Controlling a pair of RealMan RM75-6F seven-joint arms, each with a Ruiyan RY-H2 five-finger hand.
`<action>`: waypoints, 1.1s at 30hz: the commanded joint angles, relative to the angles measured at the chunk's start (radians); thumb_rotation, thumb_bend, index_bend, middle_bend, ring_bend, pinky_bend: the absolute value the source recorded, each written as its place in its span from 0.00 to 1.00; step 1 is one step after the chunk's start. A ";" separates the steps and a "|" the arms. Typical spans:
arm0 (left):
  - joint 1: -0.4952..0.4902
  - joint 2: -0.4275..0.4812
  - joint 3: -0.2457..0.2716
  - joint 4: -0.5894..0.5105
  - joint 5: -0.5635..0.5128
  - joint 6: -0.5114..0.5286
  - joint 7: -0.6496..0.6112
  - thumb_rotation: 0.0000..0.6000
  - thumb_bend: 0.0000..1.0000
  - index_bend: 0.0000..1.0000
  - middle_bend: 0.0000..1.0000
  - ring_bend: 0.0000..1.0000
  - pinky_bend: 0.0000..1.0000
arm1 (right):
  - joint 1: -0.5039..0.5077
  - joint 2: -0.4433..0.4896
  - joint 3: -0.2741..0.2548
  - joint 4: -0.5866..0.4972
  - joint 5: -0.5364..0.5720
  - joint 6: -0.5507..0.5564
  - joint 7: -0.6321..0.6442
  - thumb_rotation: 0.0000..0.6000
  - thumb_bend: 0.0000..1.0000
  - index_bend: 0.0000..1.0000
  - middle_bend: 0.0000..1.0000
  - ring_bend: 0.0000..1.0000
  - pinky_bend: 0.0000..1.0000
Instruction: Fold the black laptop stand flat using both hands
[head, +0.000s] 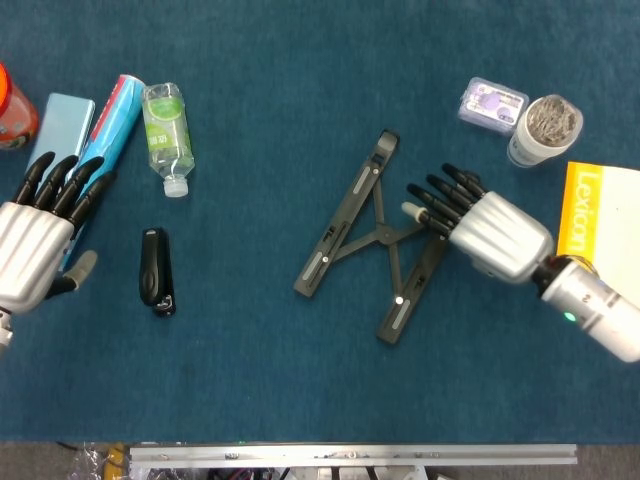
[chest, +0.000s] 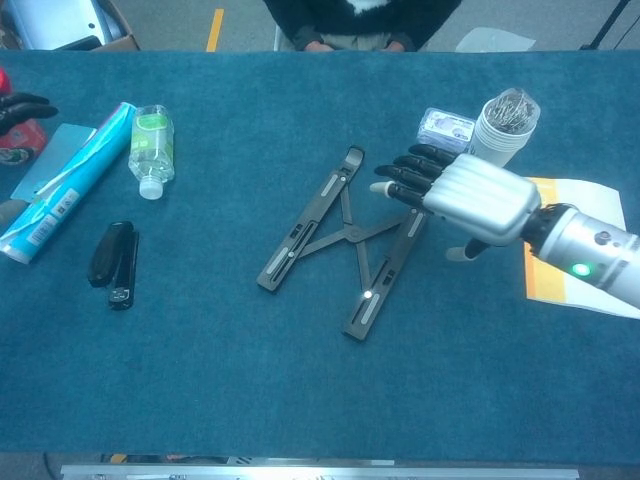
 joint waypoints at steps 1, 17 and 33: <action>0.000 -0.002 0.001 0.007 0.001 0.003 -0.007 1.00 0.34 0.00 0.04 0.00 0.00 | 0.019 -0.053 0.012 0.057 0.012 -0.011 -0.028 1.00 0.00 0.00 0.00 0.00 0.04; 0.003 -0.004 0.006 0.062 -0.005 0.018 -0.056 1.00 0.34 0.00 0.04 0.00 0.00 | 0.088 -0.241 0.038 0.276 0.015 0.009 -0.081 1.00 0.00 0.00 0.00 0.00 0.01; -0.119 -0.033 0.004 0.092 0.061 -0.117 -0.022 1.00 0.34 0.00 0.04 0.00 0.00 | 0.158 -0.372 0.074 0.415 0.021 0.064 -0.090 1.00 0.00 0.00 0.00 0.00 0.01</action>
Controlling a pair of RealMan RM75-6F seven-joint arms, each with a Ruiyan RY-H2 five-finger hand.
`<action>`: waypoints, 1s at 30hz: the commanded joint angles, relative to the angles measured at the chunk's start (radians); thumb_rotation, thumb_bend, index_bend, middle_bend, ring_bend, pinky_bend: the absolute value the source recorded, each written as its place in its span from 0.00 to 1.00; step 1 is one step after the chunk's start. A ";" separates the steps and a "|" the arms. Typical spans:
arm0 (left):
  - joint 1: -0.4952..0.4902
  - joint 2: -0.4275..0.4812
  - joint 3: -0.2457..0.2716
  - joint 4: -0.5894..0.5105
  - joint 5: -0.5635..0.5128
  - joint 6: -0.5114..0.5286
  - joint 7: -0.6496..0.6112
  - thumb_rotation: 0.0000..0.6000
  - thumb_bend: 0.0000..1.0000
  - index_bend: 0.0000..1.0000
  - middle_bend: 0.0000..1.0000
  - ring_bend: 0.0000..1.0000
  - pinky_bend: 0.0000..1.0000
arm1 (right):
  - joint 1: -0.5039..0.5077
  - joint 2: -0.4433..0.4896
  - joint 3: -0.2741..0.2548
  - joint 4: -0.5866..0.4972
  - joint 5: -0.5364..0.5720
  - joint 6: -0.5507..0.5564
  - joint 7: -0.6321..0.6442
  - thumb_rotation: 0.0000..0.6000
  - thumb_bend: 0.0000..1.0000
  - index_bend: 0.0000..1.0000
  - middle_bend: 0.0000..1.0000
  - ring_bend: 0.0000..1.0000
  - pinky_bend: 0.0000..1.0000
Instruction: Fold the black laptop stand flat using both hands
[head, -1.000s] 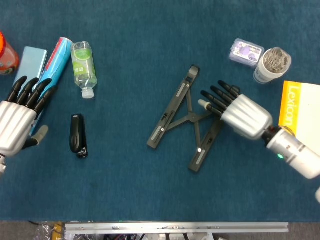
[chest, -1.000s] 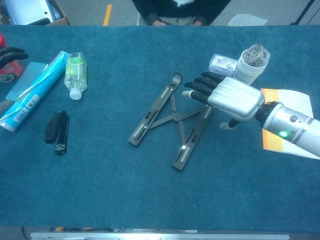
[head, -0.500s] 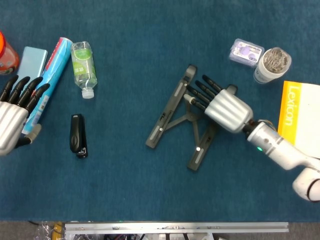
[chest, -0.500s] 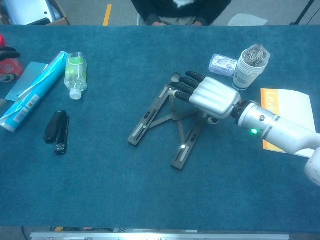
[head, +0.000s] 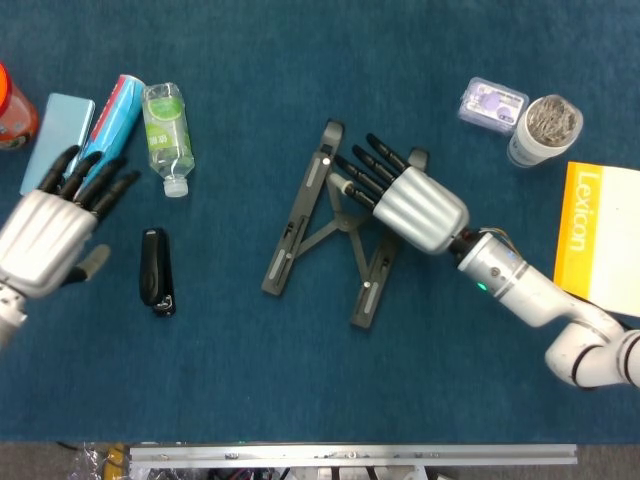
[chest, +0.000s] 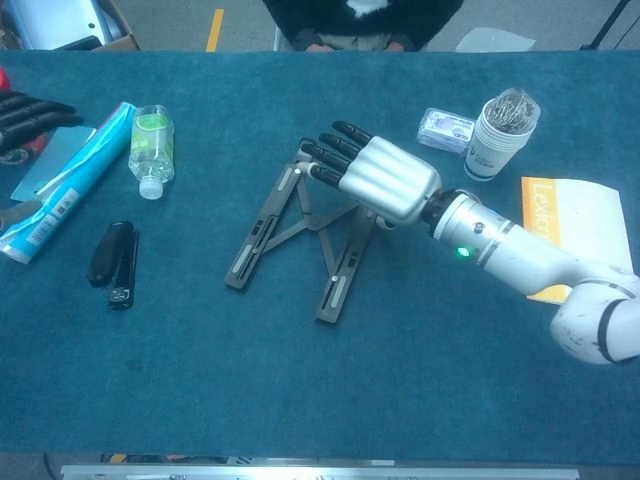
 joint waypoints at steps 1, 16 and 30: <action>-0.037 -0.019 -0.002 0.015 0.023 -0.036 0.002 1.00 0.34 0.00 0.04 0.00 0.00 | 0.006 -0.009 -0.001 0.009 0.005 0.009 0.010 1.00 0.00 0.00 0.00 0.00 0.01; -0.216 -0.191 -0.003 0.146 0.122 -0.177 -0.007 1.00 0.32 0.00 0.00 0.00 0.00 | -0.021 0.174 -0.051 -0.213 -0.029 0.099 0.041 1.00 0.00 0.00 0.00 0.00 0.01; -0.350 -0.372 -0.053 0.281 -0.027 -0.403 0.092 1.00 0.32 0.00 0.00 0.00 0.00 | -0.030 0.183 -0.098 -0.190 -0.067 0.116 0.074 1.00 0.00 0.00 0.00 0.00 0.00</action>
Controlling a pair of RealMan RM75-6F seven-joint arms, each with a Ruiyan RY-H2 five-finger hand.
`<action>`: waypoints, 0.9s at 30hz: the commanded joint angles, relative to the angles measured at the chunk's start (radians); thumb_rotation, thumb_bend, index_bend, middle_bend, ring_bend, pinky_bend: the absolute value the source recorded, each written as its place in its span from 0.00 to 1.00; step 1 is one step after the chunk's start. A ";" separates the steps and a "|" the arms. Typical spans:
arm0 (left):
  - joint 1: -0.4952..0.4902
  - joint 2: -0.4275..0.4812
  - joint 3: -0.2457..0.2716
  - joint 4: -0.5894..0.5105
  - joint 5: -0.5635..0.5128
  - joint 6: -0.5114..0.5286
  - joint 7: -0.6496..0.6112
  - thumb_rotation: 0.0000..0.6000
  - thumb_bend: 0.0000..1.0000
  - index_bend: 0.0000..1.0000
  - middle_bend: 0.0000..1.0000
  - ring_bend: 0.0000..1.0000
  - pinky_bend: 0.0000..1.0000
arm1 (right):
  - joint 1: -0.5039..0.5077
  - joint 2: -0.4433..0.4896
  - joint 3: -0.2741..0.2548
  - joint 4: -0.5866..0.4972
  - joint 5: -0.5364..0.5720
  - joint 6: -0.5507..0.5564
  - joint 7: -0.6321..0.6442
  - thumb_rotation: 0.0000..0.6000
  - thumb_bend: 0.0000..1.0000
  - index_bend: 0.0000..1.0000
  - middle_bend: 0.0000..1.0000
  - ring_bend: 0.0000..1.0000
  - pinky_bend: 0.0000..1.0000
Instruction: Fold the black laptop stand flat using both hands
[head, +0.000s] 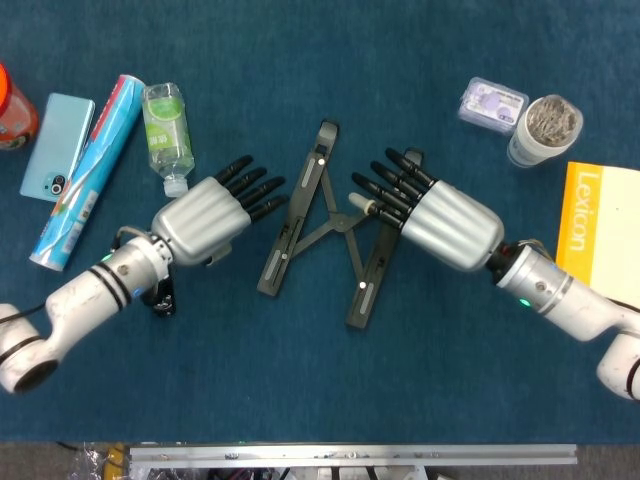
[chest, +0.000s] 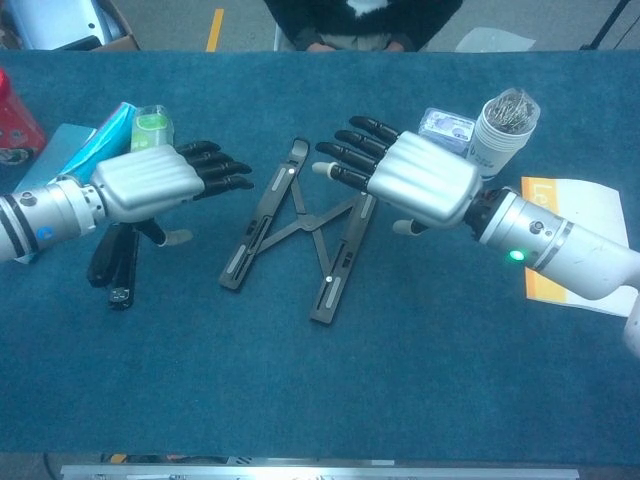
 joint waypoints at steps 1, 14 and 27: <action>-0.025 -0.036 -0.025 0.021 -0.071 -0.057 0.048 1.00 0.32 0.00 0.00 0.00 0.00 | 0.001 -0.016 -0.002 0.018 -0.007 0.006 0.007 1.00 0.00 0.00 0.00 0.00 0.00; -0.068 -0.126 -0.052 0.102 -0.194 -0.098 0.121 0.95 0.32 0.00 0.00 0.00 0.00 | 0.004 -0.087 -0.017 0.077 -0.026 0.016 0.022 1.00 0.00 0.00 0.00 0.00 0.00; -0.112 -0.171 -0.058 0.139 -0.253 -0.123 0.108 0.93 0.32 0.00 0.00 0.00 0.00 | 0.012 -0.143 -0.032 0.183 -0.046 0.027 0.043 1.00 0.00 0.00 0.00 0.00 0.00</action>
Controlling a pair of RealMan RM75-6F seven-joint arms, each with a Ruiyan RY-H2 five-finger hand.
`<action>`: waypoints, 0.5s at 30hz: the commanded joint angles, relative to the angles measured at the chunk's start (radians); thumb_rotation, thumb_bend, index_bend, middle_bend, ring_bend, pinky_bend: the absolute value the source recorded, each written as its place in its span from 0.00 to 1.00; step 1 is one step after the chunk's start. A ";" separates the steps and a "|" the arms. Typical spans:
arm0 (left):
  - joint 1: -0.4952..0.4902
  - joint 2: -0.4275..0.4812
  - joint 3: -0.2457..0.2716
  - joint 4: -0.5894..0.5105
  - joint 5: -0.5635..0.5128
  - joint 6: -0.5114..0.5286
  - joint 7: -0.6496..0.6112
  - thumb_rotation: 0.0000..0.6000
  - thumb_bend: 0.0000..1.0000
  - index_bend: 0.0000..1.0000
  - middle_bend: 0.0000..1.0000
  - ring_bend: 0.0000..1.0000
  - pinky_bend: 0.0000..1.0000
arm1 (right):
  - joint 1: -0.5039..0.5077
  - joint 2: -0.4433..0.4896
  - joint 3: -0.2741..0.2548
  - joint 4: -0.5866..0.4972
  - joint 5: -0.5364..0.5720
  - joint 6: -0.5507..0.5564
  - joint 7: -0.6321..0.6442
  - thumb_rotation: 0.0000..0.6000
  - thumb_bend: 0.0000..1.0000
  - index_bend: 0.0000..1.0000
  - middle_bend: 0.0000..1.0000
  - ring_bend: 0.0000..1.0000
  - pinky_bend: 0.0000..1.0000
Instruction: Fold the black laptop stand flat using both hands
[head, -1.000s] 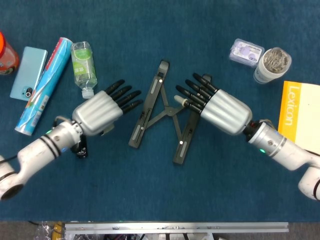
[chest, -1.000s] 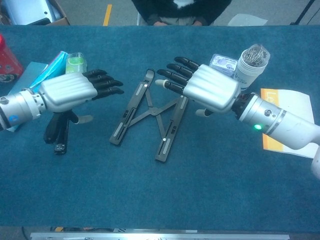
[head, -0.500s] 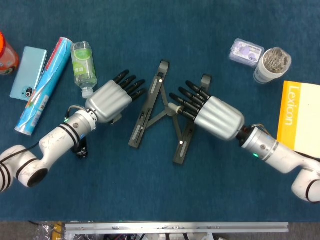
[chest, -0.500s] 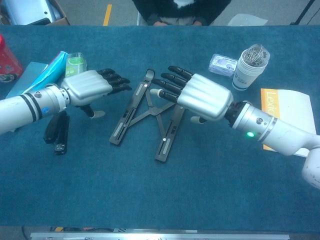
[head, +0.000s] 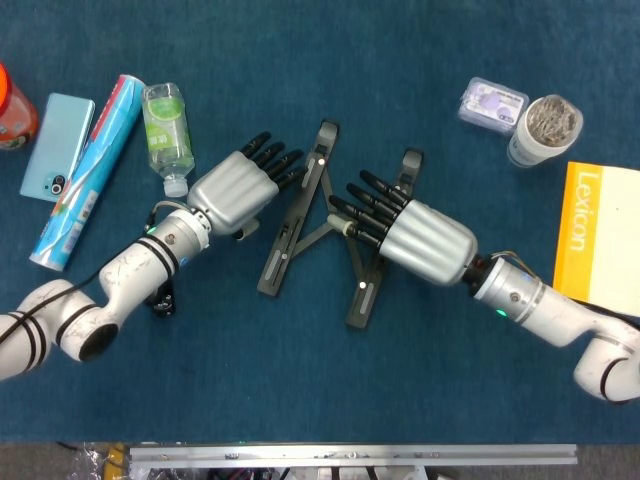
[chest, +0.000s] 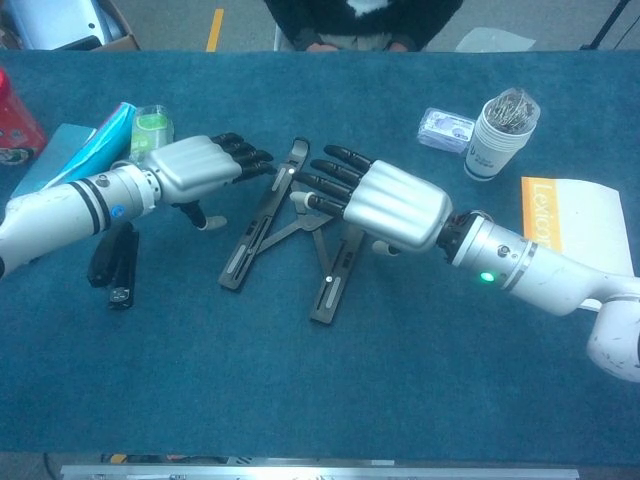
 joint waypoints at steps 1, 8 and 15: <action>-0.008 -0.012 -0.001 0.011 -0.014 -0.006 0.002 0.93 0.32 0.00 0.00 0.00 0.00 | 0.001 -0.014 -0.003 0.027 -0.003 0.004 0.010 1.00 0.00 0.00 0.00 0.00 0.00; -0.020 -0.028 -0.011 0.026 -0.067 -0.018 0.006 0.92 0.32 0.00 0.00 0.00 0.00 | 0.003 -0.068 -0.007 0.112 -0.012 0.031 0.033 1.00 0.00 0.00 0.00 0.00 0.00; -0.031 -0.042 -0.008 0.049 -0.105 -0.034 0.013 0.92 0.32 0.00 0.00 0.00 0.00 | 0.012 -0.115 -0.012 0.177 -0.019 0.044 0.056 1.00 0.00 0.00 0.00 0.00 0.00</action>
